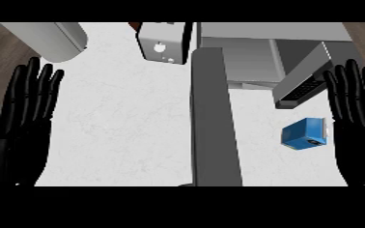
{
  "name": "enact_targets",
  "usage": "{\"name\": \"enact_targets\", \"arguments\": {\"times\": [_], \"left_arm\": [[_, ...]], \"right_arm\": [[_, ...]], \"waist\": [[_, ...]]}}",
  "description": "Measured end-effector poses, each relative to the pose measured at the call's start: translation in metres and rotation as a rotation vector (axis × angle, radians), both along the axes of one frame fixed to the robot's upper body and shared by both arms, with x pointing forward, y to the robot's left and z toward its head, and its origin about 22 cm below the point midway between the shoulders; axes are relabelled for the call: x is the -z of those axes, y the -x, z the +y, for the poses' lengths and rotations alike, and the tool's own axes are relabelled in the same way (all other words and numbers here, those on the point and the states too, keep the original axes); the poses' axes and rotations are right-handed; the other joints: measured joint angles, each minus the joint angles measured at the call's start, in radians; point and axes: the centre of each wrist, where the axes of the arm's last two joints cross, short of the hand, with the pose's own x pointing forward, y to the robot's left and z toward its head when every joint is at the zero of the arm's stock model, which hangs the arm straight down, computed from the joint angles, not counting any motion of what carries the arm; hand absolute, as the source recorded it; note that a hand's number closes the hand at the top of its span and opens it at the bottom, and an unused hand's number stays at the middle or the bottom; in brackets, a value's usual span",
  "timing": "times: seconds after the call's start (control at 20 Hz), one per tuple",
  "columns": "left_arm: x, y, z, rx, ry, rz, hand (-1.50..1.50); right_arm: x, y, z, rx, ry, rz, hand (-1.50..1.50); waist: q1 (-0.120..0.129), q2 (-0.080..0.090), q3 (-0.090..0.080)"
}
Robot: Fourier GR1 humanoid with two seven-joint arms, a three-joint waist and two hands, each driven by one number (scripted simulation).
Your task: Pick up the milk, place it into the microwave and close the microwave
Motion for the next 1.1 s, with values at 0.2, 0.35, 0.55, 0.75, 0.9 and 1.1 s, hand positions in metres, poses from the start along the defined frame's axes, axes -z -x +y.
{"name": "enact_targets", "arguments": {"times": [0.2,0.35,0.55,0.75,0.9,1.1], "left_arm": [[0.003,0.001,0.007,-0.026,-0.013,0.003,-1.50],[0.010,-0.002,0.007,-0.035,0.004,0.026,-1.50],[0.016,0.005,0.008,-0.028,0.089,0.096,-1.50],[0.021,0.016,0.014,-0.020,0.118,0.120,-1.50],[0.024,0.025,0.020,-0.023,0.126,0.129,-1.50],[0.029,0.039,0.027,-0.026,0.131,0.126,-1.50]], "right_arm": [[-0.005,0.001,-0.001,0.016,0.006,0.001,-1.50],[-0.015,-0.005,0.004,-0.016,-0.017,0.017,-1.50],[-0.018,0.004,0.018,-0.153,-0.078,0.070,-1.50],[-0.023,0.012,0.020,-0.200,-0.101,0.093,-1.50],[-0.031,0.016,0.020,-0.189,-0.103,0.096,-1.50],[-0.025,0.022,0.019,-0.110,-0.092,0.090,-1.50]], "waist": [[-0.017,-0.005,0.007],[-0.021,-0.007,0.009],[-0.023,-0.009,0.010],[-0.024,-0.009,0.011],[-0.025,-0.009,0.011],[-0.024,-0.009,0.011]]}}
